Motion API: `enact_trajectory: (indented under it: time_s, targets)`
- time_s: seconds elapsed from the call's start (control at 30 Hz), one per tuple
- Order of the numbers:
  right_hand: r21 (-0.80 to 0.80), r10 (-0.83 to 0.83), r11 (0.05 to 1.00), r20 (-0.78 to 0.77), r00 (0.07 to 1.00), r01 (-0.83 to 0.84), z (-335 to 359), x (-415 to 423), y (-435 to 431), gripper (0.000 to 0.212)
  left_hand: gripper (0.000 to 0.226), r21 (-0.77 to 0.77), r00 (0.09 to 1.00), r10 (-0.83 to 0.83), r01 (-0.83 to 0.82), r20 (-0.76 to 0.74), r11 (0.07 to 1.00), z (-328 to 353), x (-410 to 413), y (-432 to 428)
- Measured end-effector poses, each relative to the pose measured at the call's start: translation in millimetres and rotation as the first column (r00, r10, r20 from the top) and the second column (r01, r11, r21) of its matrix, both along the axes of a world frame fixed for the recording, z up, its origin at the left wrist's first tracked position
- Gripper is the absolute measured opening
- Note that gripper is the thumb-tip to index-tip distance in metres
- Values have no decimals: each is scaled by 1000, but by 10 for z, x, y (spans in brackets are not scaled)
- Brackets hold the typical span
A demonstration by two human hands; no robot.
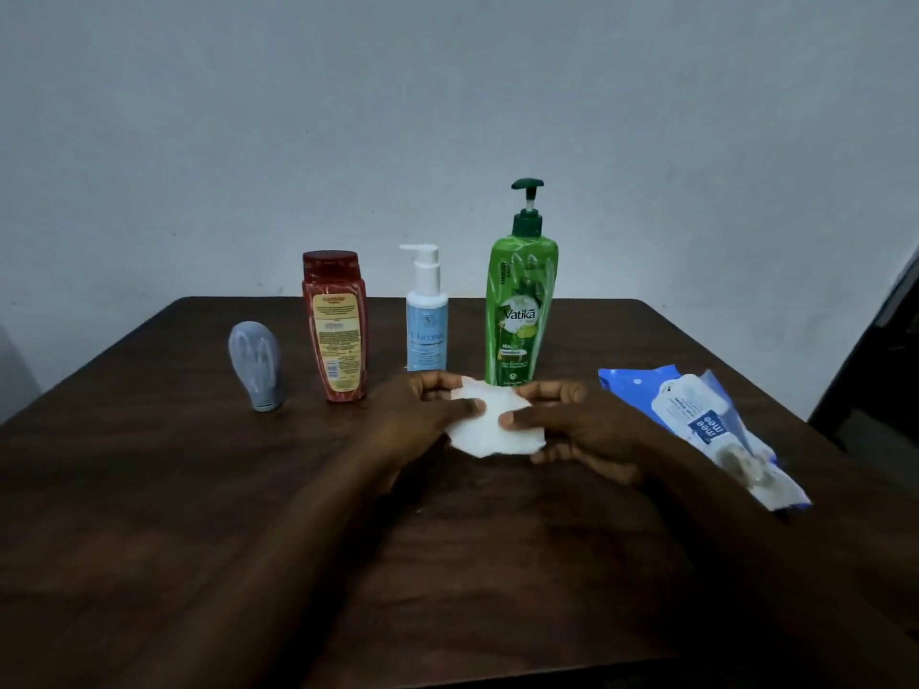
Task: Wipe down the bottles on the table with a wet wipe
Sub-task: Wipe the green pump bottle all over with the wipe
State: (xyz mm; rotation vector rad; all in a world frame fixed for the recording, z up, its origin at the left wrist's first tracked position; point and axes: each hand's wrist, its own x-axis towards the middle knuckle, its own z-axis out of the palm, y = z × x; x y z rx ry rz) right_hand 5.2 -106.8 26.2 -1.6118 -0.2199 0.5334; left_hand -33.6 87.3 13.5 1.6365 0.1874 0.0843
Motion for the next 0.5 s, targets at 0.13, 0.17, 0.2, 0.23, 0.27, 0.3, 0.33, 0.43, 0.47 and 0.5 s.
enact_trajectory:
  time_s: [0.13,0.17,0.2,0.23,0.27,0.3,0.33,0.43,0.47,0.5]
  targets:
    - [18,-23,1000,-12,1000,23,-24,38,117,19,19,89,998,-13,7,69,996,85,-2,79]
    - [75,-28,997,-36,999,31,-24,53,132,19,17,104,997,-14,6,79,995,111,6,90]
    - [146,-30,989,-71,997,40,-28,69,139,20,16,119,995,-12,0,96,993,129,22,98]
    - [214,-27,976,-105,994,49,-34,81,139,21,16,138,993,-6,-10,118,990,156,36,96]
    - [266,-23,962,-127,992,57,-42,90,137,20,18,163,989,-3,-21,146,986,182,53,90]
    - [300,-22,952,-137,990,63,-54,99,128,19,19,190,985,-2,-32,174,981,220,68,72]
    - [322,-21,944,-139,990,65,-67,107,116,18,19,213,980,-6,-37,199,976,267,87,50]
    - [371,-38,925,-134,990,86,-110,136,90,27,17,250,960,-33,-39,278,967,455,177,-39]
    - [387,-50,916,-141,989,102,-124,148,85,31,17,266,948,-36,-52,317,963,534,229,-69]
    - [397,-63,910,-151,987,119,-134,162,80,34,19,289,933,-33,-77,358,954,621,292,-97]
